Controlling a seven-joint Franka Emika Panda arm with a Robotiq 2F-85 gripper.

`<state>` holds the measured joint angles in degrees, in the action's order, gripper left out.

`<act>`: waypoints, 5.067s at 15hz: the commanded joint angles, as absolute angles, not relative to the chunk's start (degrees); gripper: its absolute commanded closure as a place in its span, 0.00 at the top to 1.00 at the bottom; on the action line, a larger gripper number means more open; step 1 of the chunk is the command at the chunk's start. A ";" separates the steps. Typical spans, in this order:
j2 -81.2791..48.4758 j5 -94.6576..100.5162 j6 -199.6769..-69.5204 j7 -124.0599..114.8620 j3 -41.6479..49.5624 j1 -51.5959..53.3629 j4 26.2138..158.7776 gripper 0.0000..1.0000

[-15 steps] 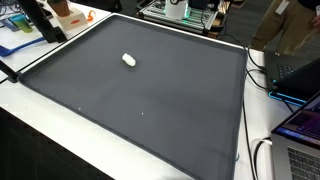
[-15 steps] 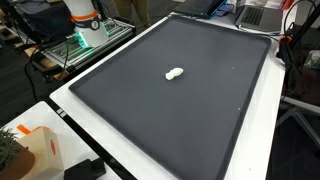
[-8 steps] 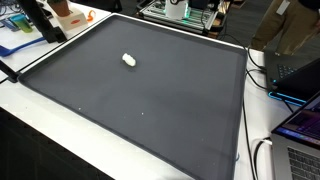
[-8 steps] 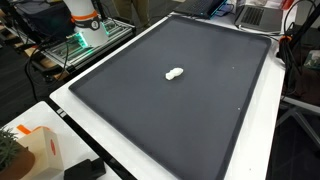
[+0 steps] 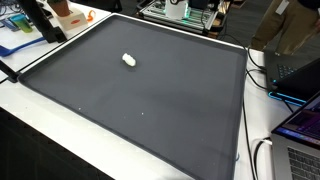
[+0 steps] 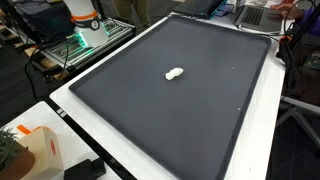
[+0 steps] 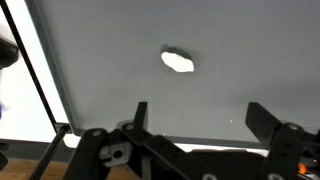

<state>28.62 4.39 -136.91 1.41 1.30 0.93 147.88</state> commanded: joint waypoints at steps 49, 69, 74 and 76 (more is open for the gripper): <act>2.75 -39.55 -184.38 32.64 24.51 34.29 155.51 1.00; -3.70 -20.51 -171.85 23.95 26.07 26.90 146.38 1.00; -1.49 -1.96 -148.56 7.34 18.26 15.18 136.91 1.00; -0.14 -5.58 -138.89 8.98 13.41 12.35 133.55 1.00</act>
<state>-2.27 -4.36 -149.81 9.72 22.23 19.22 136.87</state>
